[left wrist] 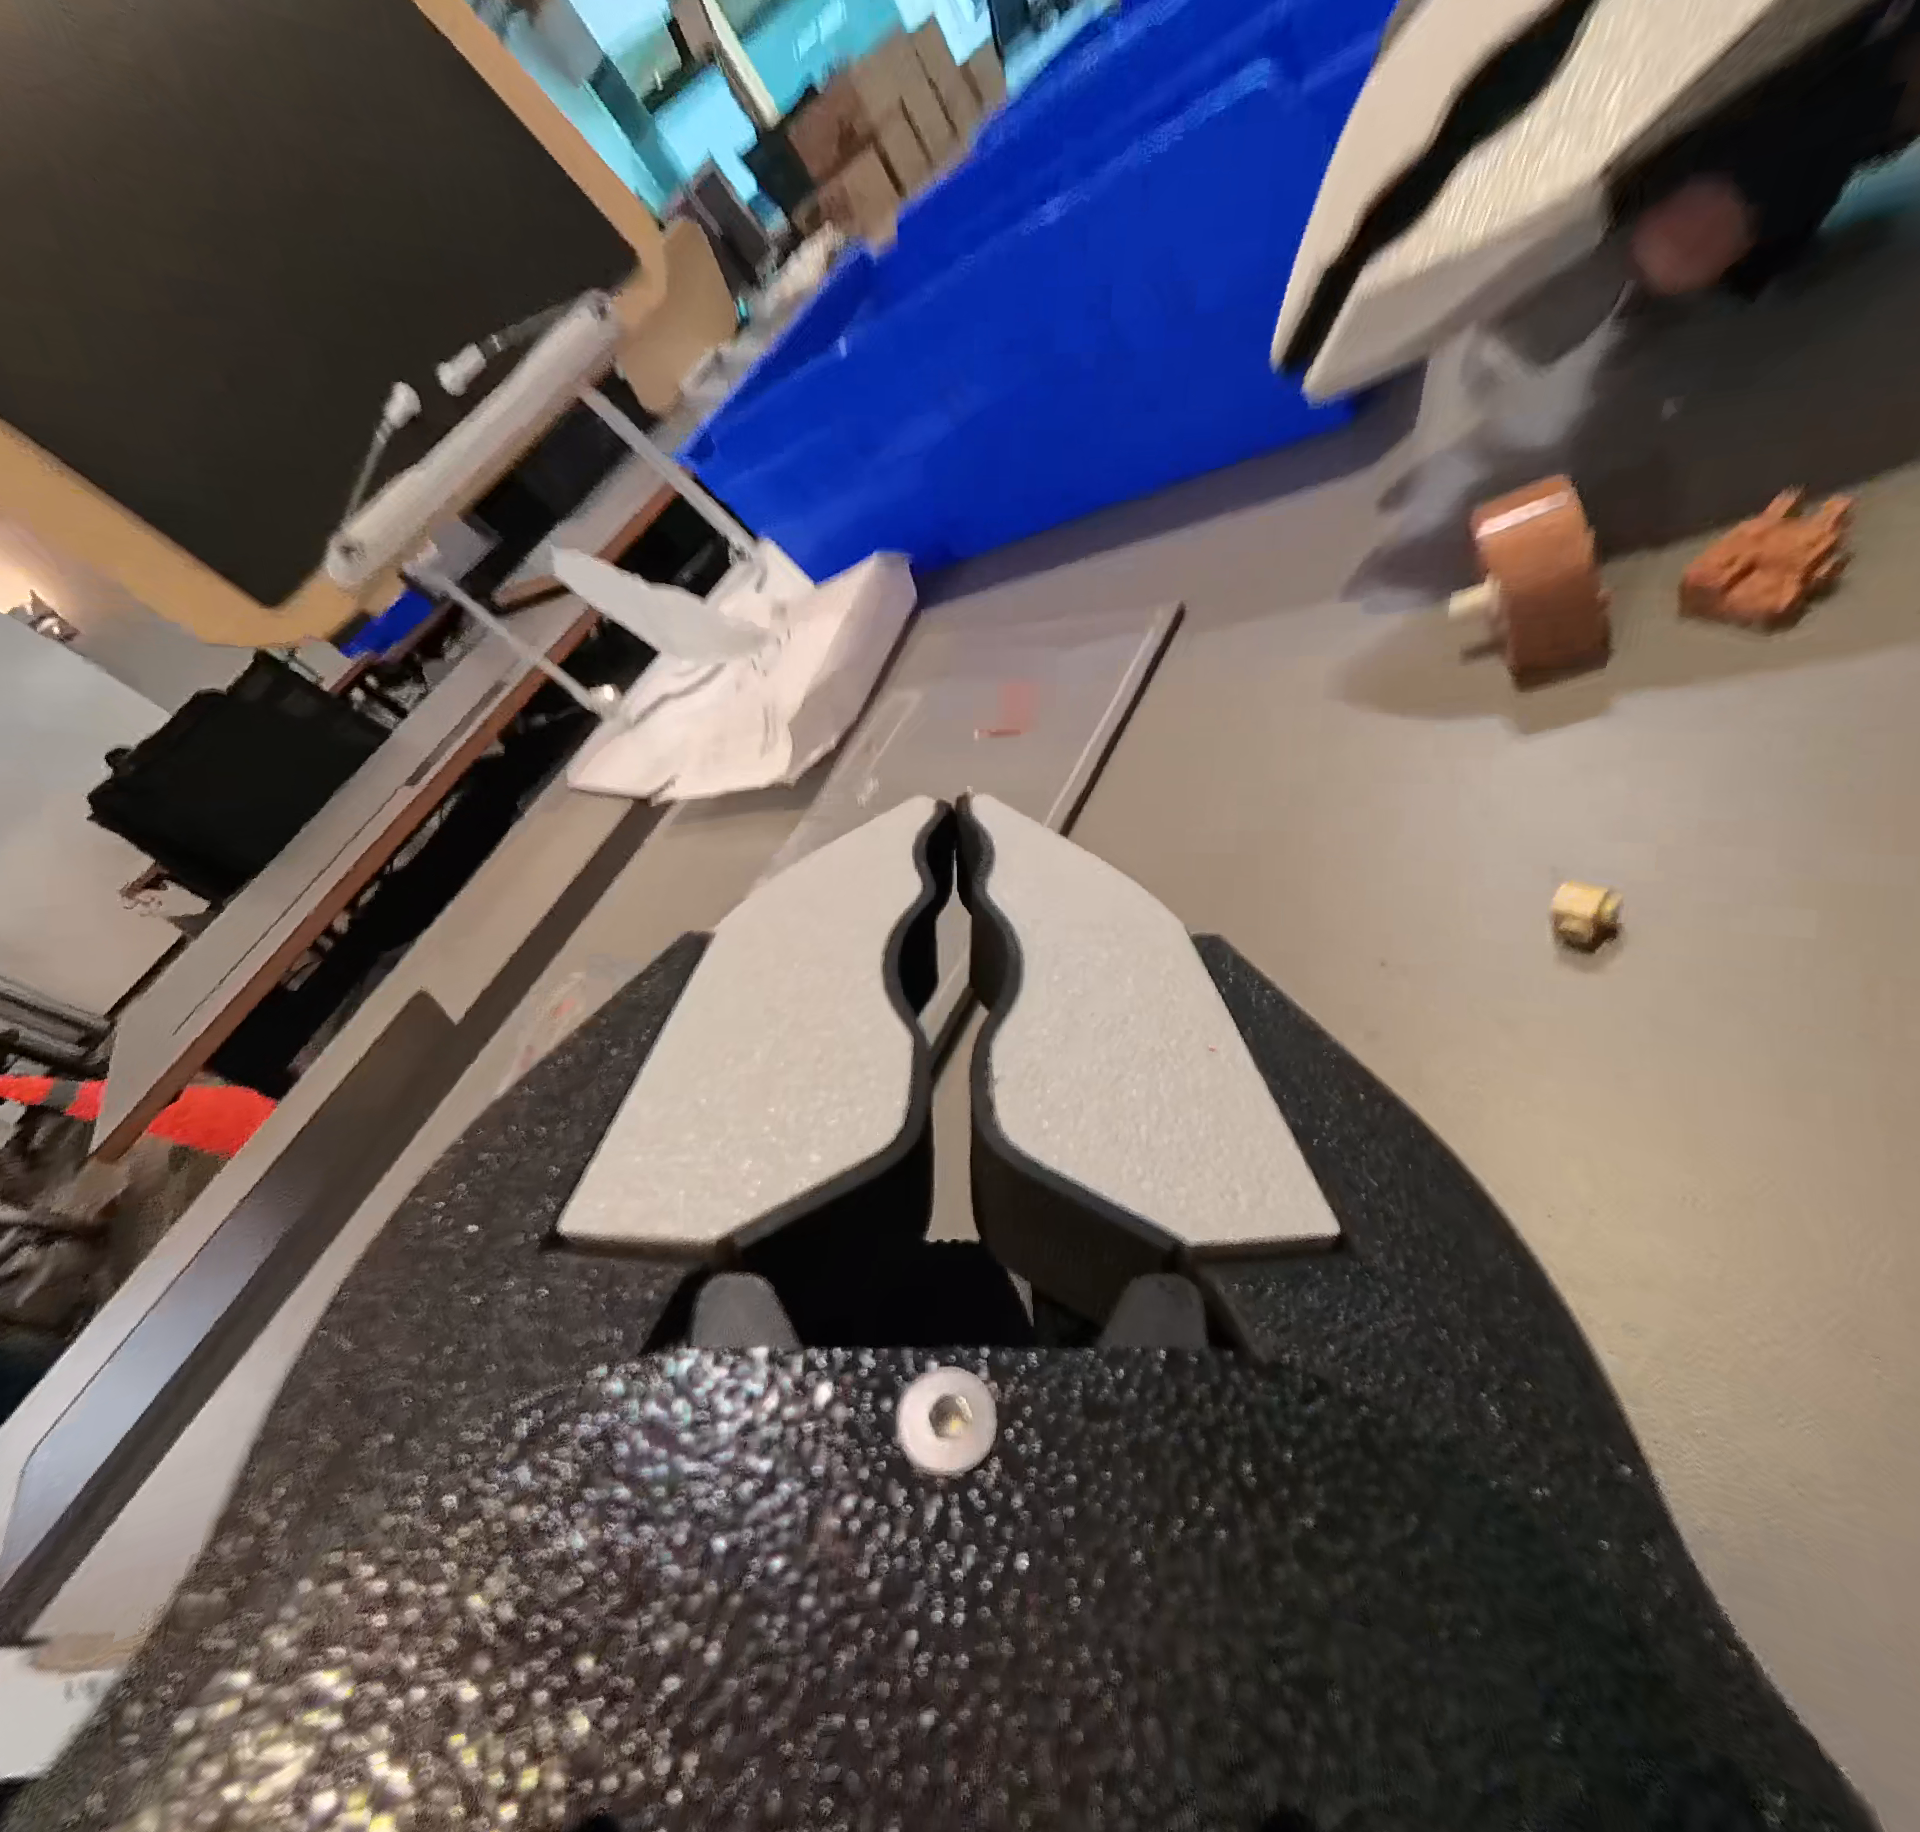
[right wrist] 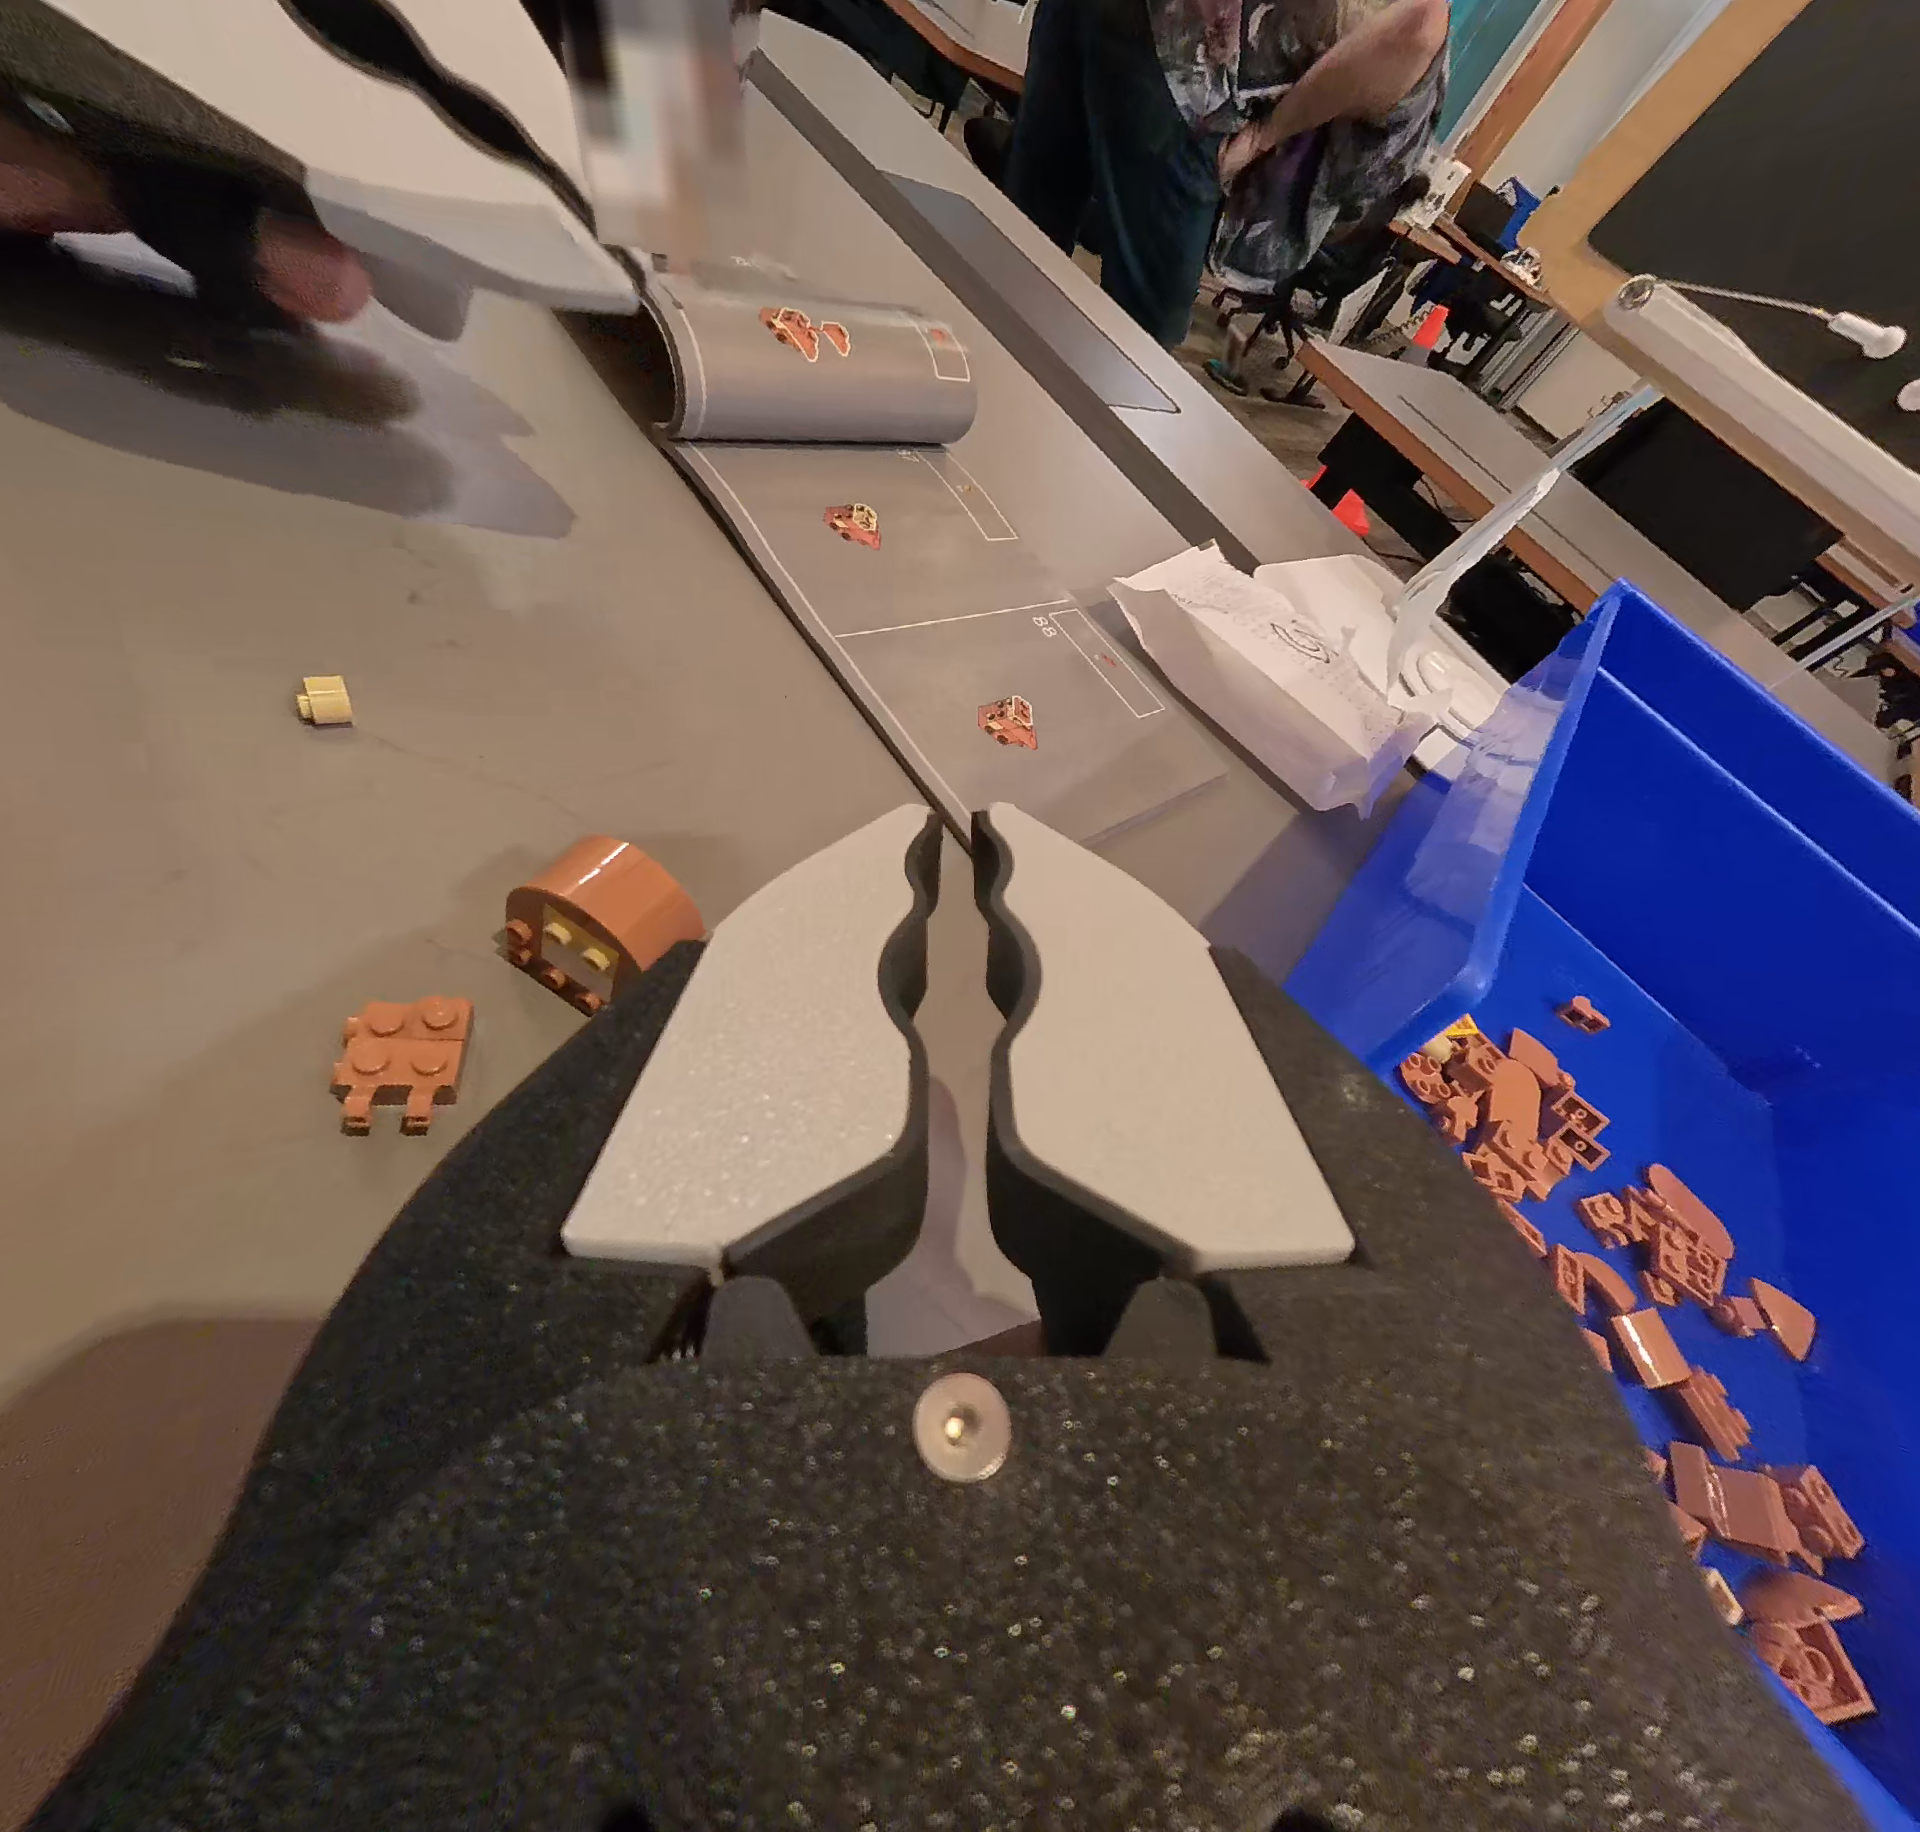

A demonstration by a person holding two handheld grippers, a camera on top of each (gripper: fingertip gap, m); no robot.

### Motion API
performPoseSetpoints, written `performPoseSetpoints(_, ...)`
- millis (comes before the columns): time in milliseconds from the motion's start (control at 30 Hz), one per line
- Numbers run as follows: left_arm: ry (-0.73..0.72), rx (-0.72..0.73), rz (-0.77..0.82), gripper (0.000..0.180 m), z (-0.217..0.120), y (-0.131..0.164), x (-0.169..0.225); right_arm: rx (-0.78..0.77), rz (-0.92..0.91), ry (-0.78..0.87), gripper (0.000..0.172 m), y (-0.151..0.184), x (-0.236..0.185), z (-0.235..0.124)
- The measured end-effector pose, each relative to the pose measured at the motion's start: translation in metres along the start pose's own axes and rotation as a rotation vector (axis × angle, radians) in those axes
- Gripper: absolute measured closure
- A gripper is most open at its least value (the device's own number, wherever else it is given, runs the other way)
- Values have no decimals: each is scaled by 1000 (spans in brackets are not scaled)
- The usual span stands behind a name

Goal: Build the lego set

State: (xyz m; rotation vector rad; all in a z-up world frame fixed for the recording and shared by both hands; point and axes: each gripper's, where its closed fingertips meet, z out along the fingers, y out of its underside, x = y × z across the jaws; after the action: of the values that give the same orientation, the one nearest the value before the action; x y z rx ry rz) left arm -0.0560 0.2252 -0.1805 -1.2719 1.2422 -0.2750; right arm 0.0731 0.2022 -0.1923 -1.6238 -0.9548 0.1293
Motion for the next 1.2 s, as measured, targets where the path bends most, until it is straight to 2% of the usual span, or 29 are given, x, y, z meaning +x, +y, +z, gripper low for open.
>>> performPoseSetpoints(133,-21,80,46,180,-8,-17,-1,-2,4,-2,166,0,0,0)
performPoseSetpoints(267,-5,46,72,180,-5,-9,2,-7,0,-2,166,1,0,1)
performPoseSetpoints(433,-4,28,6,180,-3,3,-8,6,42,-3,166,-3,-2,-2)
performPoseSetpoints(700,-48,45,-31,180,-5,10,-26,66,104,13,167,-4,7,-28)
performPoseSetpoints(1200,-102,-106,109,179,10,31,-26,98,93,-74,166,12,9,-64)
